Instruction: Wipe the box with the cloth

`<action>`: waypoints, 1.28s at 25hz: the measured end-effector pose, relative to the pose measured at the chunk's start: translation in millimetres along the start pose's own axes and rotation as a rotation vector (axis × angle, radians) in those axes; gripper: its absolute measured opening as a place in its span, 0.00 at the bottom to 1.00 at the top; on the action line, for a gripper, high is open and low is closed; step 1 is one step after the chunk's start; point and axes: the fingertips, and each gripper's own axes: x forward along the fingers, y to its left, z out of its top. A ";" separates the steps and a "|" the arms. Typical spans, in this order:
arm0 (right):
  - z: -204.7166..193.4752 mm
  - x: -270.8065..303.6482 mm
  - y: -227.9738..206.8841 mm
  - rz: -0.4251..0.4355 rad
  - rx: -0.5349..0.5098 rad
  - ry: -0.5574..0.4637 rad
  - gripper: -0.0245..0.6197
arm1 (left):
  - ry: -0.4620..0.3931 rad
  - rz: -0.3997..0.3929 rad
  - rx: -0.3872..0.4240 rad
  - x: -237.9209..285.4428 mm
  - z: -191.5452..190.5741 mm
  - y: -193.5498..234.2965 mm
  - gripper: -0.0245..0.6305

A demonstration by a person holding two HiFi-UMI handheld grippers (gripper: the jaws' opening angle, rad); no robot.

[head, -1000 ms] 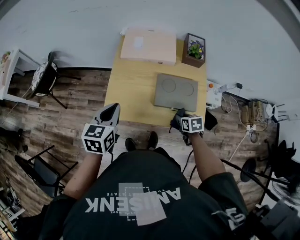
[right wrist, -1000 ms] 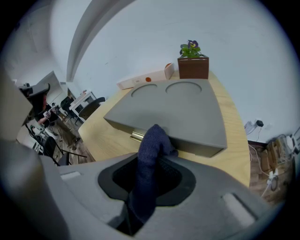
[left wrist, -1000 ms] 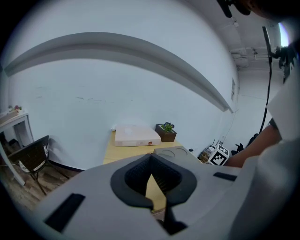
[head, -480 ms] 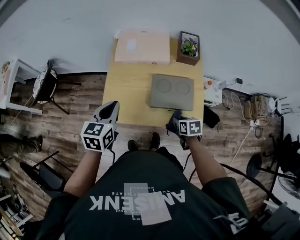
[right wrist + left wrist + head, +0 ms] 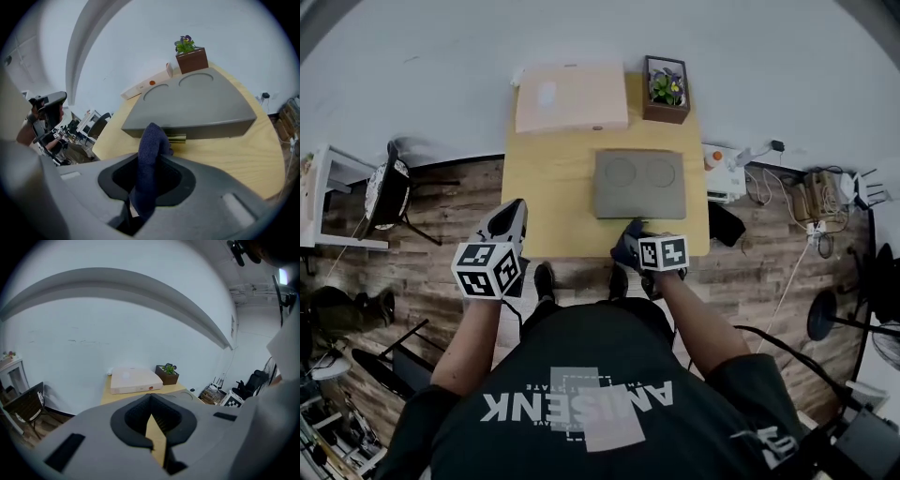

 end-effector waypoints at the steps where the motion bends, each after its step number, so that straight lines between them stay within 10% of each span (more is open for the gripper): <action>1: 2.8 4.1 0.9 -0.006 0.020 -0.003 0.17 | 0.007 -0.009 0.003 2.4 0.0 4.6 0.04; 32: 27.0 64.8 76.1 -0.142 0.149 -0.132 0.17 | 0.064 -0.277 0.103 25.1 10.0 110.3 0.03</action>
